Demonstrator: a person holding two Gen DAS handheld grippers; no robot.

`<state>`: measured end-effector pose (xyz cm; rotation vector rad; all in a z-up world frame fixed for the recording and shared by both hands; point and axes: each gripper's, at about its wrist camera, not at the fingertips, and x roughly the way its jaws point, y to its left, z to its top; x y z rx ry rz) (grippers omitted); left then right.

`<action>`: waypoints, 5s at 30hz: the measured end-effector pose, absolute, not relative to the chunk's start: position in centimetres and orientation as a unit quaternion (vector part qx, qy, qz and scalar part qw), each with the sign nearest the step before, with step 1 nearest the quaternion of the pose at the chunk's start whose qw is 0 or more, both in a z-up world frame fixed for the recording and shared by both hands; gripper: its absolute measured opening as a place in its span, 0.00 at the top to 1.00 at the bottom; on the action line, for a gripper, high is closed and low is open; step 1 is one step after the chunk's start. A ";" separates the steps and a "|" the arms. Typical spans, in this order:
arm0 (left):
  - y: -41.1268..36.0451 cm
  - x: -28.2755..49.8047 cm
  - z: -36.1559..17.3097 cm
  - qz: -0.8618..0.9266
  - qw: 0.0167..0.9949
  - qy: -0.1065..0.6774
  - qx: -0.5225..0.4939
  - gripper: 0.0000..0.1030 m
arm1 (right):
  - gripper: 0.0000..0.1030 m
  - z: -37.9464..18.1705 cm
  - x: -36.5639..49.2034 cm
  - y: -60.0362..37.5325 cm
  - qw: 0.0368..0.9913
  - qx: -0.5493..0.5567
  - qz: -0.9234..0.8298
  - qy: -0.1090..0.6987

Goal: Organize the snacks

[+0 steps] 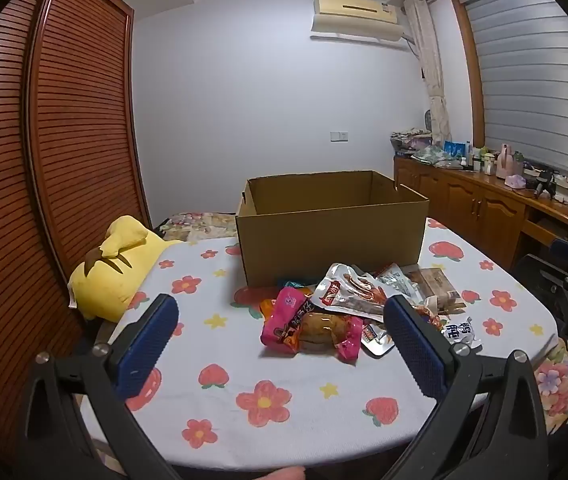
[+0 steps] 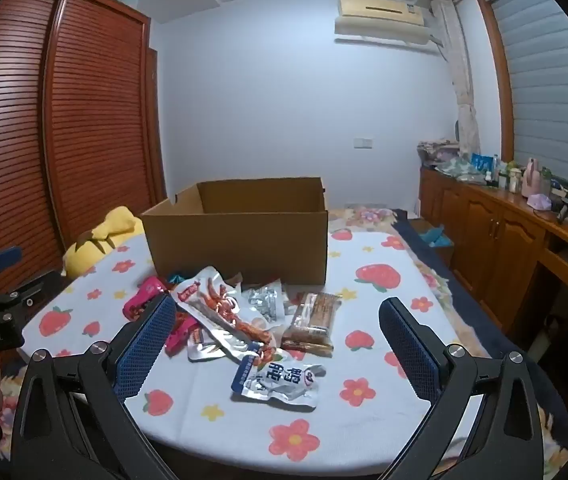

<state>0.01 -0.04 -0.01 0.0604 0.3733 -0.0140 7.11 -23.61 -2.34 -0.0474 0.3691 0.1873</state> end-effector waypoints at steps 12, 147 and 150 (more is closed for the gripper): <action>-0.6 -0.1 -0.3 -0.006 0.982 0.187 0.030 0.00 | 0.00 -2.0 6.9 -23.6 0.980 -0.021 0.091 0.177; -1.5 15.2 -8.8 -0.099 0.922 0.372 0.041 0.20 | 0.04 -10.6 15.2 -24.2 0.925 -0.076 0.163 0.335; -1.0 14.9 -8.8 -0.102 0.919 0.379 0.042 0.21 | 0.04 -10.6 15.3 -24.3 0.925 -0.076 0.163 0.336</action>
